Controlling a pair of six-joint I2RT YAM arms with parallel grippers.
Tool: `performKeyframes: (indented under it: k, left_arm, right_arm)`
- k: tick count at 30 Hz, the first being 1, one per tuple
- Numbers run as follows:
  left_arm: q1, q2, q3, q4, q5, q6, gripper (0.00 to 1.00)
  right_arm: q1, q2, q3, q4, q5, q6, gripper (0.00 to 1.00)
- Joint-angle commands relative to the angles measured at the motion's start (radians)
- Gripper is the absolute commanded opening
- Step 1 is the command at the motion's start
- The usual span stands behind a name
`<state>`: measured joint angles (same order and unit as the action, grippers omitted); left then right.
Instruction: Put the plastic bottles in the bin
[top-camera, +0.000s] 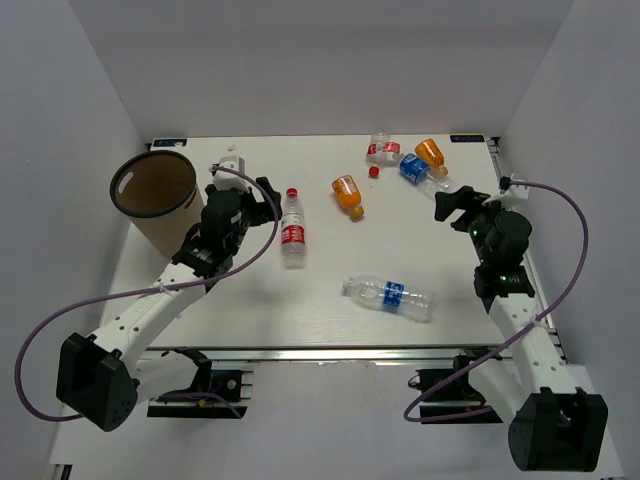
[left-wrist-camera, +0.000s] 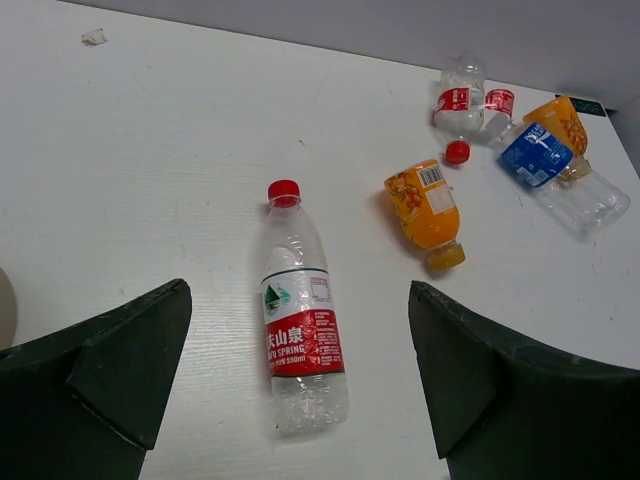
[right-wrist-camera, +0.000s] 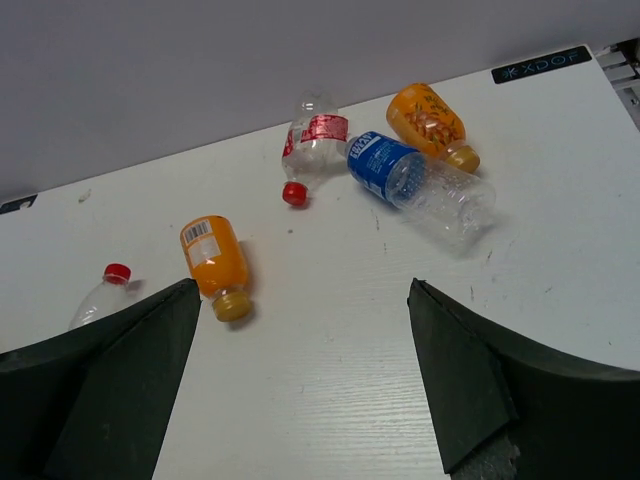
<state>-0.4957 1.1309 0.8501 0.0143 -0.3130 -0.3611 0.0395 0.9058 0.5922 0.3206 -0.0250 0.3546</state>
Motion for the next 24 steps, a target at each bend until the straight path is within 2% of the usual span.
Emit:
performKeyframes:
  k: [1, 7, 11, 17, 20, 24]
  left_arm:
    - [0.002, 0.007, 0.043, -0.010, 0.023, -0.016, 0.98]
    - [0.002, 0.104, 0.064, -0.010, 0.055, -0.021, 0.98]
    - [0.002, 0.202, 0.110, -0.040, 0.048, -0.025, 0.98]
    - [0.014, 0.406, 0.220, -0.094, 0.034, -0.033, 0.98]
    - [0.029, 0.479, 0.257, -0.071, 0.038, -0.022, 0.98]
    - [0.075, 0.569, 0.296, -0.027, 0.225, -0.030, 0.98]
  right_arm:
    - [-0.003, -0.062, -0.018, 0.015, -0.006, -0.017, 0.89]
    - [-0.003, -0.104, -0.046, -0.026, 0.002, -0.026, 0.89]
    - [-0.003, -0.053, 0.014, -0.124, -0.016, -0.034, 0.89]
    - [-0.003, -0.004, 0.031, -0.140, -0.059, -0.051, 0.89]
    - [-0.003, 0.005, 0.023, -0.129, -0.064, -0.052, 0.89]
    - [-0.003, 0.025, 0.015, -0.117, -0.070, -0.054, 0.89]
